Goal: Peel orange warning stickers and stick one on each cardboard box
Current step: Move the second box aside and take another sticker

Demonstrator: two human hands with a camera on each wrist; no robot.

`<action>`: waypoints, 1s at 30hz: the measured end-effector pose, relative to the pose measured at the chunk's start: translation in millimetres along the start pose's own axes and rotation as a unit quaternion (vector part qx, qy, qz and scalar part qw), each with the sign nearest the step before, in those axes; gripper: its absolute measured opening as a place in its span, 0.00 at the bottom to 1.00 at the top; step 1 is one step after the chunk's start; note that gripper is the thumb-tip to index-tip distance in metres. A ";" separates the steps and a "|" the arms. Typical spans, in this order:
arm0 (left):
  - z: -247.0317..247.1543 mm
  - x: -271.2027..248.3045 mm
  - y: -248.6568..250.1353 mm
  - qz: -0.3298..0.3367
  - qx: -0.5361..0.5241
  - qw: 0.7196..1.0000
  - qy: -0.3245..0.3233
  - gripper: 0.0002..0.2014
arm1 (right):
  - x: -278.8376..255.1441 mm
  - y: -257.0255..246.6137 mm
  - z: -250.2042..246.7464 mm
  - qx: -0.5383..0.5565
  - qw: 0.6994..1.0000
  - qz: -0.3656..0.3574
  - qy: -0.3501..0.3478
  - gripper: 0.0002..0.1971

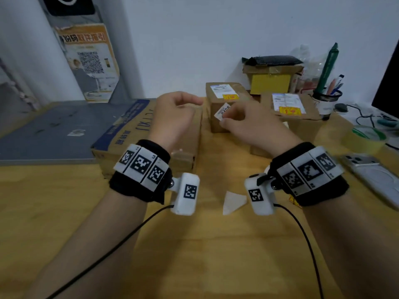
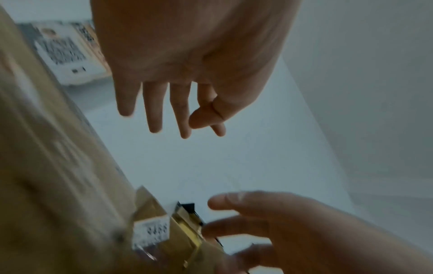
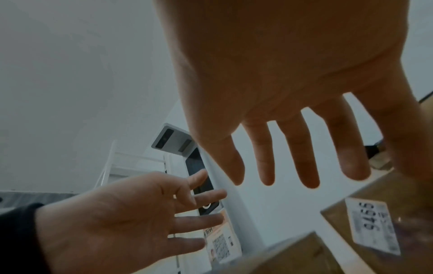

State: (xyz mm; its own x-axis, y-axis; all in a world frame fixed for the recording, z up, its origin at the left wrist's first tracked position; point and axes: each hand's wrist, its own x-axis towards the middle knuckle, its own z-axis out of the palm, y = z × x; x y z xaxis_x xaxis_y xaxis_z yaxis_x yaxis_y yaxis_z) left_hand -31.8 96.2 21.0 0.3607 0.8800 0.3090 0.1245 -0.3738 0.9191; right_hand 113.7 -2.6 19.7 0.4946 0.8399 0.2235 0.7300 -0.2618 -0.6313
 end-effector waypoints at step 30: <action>-53.0 -35.2 -16.3 -0.164 0.084 0.980 -0.070 0.05 | -46.0 -6.9 14.8 -0.056 0.986 0.120 -0.100 0.20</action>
State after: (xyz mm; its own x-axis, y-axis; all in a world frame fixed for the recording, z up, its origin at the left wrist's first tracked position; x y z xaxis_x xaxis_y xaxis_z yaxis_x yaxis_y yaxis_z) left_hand -95.4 86.9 8.1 0.3975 0.9165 -0.0446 0.4008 -0.1296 0.9070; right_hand 78.9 -32.5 2.8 0.5642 0.8216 -0.0811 0.6565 -0.5061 -0.5594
